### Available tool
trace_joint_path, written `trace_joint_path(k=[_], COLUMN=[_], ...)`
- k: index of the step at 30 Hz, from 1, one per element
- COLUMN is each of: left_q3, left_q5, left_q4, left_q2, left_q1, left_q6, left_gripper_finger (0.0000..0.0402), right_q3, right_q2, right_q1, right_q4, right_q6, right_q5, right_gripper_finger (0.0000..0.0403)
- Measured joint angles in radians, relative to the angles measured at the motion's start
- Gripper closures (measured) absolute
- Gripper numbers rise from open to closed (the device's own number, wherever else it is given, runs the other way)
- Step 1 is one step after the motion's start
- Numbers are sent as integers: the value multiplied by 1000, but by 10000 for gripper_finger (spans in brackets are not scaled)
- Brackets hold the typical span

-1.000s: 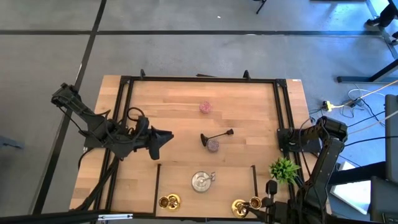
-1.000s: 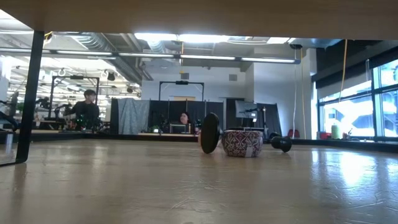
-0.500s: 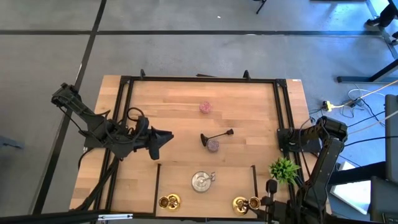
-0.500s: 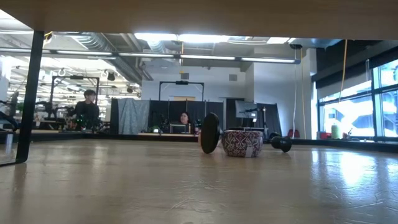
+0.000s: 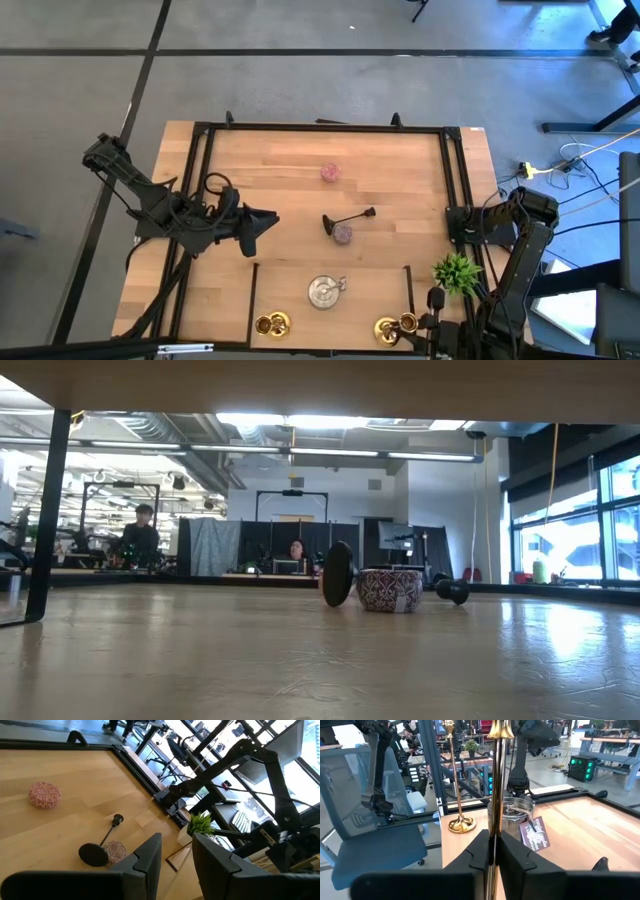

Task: Pick & Place candle stick holders
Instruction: Put the gold candle holder on the shelf

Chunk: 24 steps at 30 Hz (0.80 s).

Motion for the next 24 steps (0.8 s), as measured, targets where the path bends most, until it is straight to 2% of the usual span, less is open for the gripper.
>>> trace_joint_path(k=[6, 24], left_q3=[0, 0], left_q5=[0, 0], left_q4=[-6, -6], left_q2=[0, 0], left_q1=[0, 0], left_q6=[2, 2], left_gripper_finger=[297, 297], right_q3=[0, 0], right_q2=[0, 0], right_q1=[0, 2], right_q4=[0, 1], right_q6=[15, 20], right_q5=[0, -1], right_gripper_finger=[330, 315])
